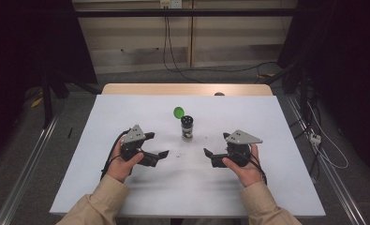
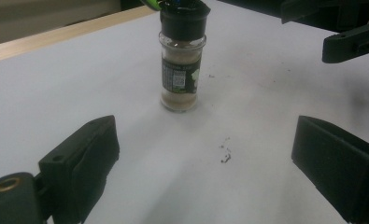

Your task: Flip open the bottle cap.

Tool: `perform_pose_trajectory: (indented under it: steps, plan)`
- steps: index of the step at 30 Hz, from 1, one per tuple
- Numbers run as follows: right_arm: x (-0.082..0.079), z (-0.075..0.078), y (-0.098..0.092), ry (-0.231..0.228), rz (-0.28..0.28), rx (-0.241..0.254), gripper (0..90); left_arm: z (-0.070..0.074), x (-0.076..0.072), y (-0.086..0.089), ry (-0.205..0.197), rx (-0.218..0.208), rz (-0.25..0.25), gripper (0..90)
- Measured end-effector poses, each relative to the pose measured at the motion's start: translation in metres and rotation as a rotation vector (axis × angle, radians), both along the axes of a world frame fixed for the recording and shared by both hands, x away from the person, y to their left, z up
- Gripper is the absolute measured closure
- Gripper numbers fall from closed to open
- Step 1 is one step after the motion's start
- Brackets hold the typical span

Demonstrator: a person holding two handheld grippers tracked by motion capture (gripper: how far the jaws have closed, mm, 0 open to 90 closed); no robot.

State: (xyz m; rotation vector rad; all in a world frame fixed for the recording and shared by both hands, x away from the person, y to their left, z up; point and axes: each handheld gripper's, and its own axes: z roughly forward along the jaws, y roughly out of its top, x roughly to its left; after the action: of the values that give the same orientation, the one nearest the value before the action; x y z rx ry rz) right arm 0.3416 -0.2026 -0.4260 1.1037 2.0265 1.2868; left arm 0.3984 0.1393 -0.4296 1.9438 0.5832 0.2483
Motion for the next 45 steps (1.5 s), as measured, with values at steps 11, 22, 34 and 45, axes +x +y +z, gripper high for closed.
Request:
perform_pose_trajectory:
  steps: [11, 22, 34, 45]
  plan:
    - [-0.015, -0.009, -0.022, 0.001, -0.029, 0.012, 6.2, -0.003, -0.007, 0.017, 0.010, 0.006, 0.006, 6.9]
    - [-0.031, -0.016, -0.039, -0.004, -0.057, 0.011, 6.6, -0.006, -0.015, 0.039, 0.007, 0.016, 0.034, 6.9]
    - [-0.042, -0.020, -0.053, -0.005, -0.074, 0.013, 6.6, -0.007, -0.020, 0.055, -0.004, 0.029, 0.050, 6.9]
    - [-0.047, -0.023, -0.060, -0.007, -0.093, 0.021, 6.7, -0.009, -0.024, 0.068, -0.006, 0.036, 0.088, 6.7]
